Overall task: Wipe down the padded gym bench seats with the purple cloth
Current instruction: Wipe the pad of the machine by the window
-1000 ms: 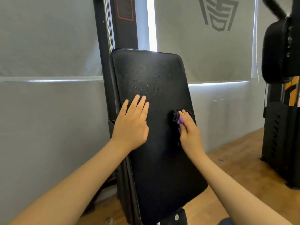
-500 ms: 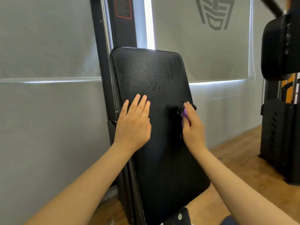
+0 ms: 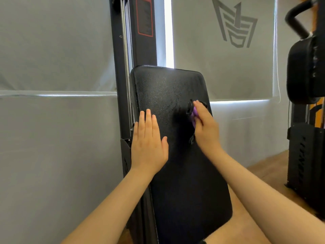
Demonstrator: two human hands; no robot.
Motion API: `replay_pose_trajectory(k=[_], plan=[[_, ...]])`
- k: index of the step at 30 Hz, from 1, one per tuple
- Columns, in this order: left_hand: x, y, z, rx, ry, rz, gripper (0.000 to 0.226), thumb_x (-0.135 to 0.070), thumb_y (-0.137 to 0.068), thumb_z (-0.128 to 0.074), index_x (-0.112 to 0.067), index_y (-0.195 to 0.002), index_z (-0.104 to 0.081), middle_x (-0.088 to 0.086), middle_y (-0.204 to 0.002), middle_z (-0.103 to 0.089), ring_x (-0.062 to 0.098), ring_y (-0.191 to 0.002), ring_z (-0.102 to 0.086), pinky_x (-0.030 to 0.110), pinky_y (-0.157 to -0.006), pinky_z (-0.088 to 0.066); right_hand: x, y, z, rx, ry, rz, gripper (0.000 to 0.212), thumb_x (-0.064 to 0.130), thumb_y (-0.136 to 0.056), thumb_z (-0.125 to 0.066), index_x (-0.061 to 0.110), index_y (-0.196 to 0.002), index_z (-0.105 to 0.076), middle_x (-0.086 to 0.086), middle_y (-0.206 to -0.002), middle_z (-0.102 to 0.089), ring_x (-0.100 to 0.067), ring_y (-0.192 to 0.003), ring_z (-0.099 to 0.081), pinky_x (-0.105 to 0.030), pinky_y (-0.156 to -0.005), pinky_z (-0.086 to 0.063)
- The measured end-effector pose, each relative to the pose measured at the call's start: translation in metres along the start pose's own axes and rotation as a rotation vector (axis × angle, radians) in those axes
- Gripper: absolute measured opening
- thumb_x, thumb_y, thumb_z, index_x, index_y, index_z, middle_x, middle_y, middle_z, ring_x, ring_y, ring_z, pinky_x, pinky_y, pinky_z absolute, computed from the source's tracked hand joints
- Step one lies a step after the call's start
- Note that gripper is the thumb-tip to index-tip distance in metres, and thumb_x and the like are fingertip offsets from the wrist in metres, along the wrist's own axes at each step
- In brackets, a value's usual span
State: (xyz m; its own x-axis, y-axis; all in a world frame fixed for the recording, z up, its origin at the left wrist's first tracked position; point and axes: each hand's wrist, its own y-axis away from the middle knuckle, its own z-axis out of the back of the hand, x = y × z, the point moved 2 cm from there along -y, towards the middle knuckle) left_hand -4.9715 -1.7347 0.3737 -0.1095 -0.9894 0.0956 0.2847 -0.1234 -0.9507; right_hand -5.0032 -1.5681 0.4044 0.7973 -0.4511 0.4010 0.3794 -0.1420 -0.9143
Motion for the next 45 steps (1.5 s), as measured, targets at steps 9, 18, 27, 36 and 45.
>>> replay_pose_trajectory(k=[9,18,27,36,45], plan=[[0.001,0.001,-0.003,-0.021,0.053,-0.010,0.064,-0.031,-0.088,-0.034,0.009,-0.138,-0.040,0.027,-0.147,-0.035,0.038,-0.139,-0.027,0.049,-0.110,-0.021,-0.005,0.037,-0.030,0.298,0.328,0.331,0.051,0.015,-0.090,-0.043,0.006,-0.140,-0.038,-0.010,-0.146,-0.037,-0.014,-0.137,-0.026,-0.025,-0.114,-0.016],[0.001,0.002,-0.005,0.046,0.029,-0.012,0.067,-0.035,-0.088,-0.034,0.008,-0.139,-0.038,0.025,-0.149,-0.033,0.038,-0.141,-0.026,0.046,-0.112,-0.021,-0.028,0.029,-0.005,0.202,0.285,0.258,0.050,-0.004,-0.088,-0.042,0.006,-0.137,-0.044,-0.003,-0.143,-0.036,-0.012,-0.136,-0.026,-0.020,-0.112,-0.015],[0.000,0.001,-0.004,0.078,-0.015,0.000,0.068,-0.036,-0.089,-0.032,0.007,-0.141,-0.035,0.025,-0.150,-0.030,0.037,-0.142,-0.022,0.046,-0.113,-0.020,-0.024,0.066,-0.026,0.047,0.256,0.142,0.051,-0.010,-0.081,-0.060,0.002,-0.130,-0.051,-0.014,-0.133,-0.053,-0.021,-0.127,-0.044,-0.039,-0.107,-0.030],[-0.028,-0.092,0.027,0.427,-0.108,-0.184,0.071,-0.036,-0.080,-0.033,0.004,-0.138,-0.043,0.023,-0.147,-0.039,0.036,-0.139,-0.032,0.053,-0.113,-0.018,0.008,0.002,0.004,-0.066,-0.076,-0.281,0.050,-0.011,-0.086,-0.053,0.014,-0.130,-0.049,0.008,-0.132,-0.045,-0.016,-0.132,-0.039,-0.041,-0.108,-0.036],[-0.026,-0.239,0.008,0.749,-0.098,-0.258,0.070,-0.041,-0.096,-0.041,-0.006,-0.151,-0.016,0.012,-0.157,-0.019,0.027,-0.146,-0.015,0.036,-0.118,-0.008,0.013,-0.092,0.026,0.000,-0.228,-0.577,0.043,0.000,-0.094,-0.045,0.028,-0.128,-0.045,0.005,-0.123,-0.056,-0.013,-0.119,-0.052,-0.038,-0.103,-0.044]])
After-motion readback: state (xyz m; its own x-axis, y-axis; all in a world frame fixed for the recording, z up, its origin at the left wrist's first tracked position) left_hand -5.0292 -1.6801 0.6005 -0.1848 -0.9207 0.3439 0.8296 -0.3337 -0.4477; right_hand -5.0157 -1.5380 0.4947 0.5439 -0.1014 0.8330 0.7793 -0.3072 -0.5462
